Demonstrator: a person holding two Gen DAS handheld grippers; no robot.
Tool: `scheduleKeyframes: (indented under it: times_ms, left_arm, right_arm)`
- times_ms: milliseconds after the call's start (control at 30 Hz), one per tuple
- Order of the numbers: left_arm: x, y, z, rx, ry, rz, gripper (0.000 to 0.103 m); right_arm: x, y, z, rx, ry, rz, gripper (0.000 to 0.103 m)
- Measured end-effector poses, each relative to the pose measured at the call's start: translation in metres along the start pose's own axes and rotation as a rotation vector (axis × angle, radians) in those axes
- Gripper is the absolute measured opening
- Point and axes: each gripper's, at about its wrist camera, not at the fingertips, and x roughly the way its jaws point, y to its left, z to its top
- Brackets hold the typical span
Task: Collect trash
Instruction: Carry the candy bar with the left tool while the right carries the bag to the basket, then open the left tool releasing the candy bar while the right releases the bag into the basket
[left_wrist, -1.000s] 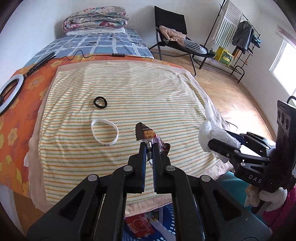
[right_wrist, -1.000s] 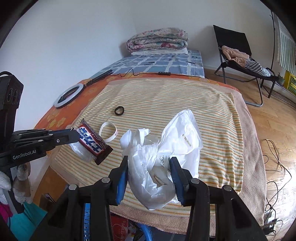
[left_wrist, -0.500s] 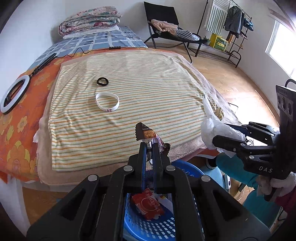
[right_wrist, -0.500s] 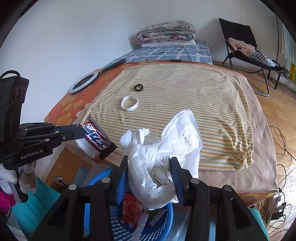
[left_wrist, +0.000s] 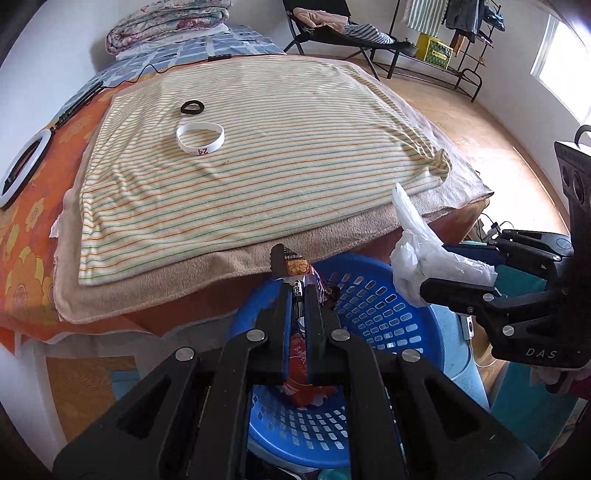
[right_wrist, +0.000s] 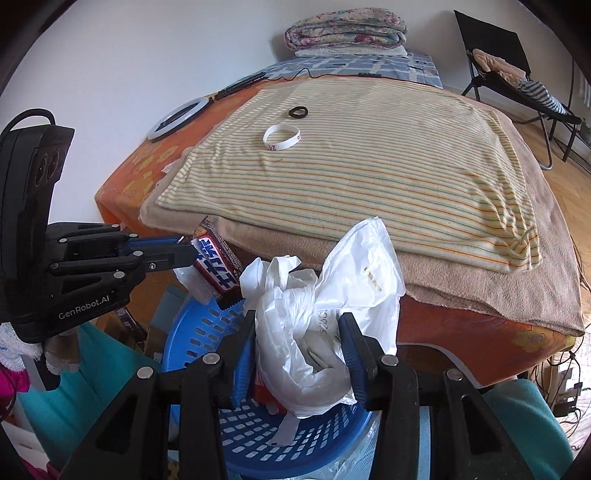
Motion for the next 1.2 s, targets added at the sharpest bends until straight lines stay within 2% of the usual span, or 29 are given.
scheduleKeyframes:
  times_ms: [400, 1200]
  left_arm:
    - [0.035, -0.009, -0.03, 0.016, 0.108, -0.007, 0.004]
    - [0.054, -0.011, -0.04, 0.018, 0.174, 0.015, 0.004]
  right_arm:
    - [0.024, 0.007, -0.024, -0.017, 0.084, 0.018, 0.045]
    - [0.043, 0.01, -0.033, -0.031, 0.14, 0.006, 0.048]
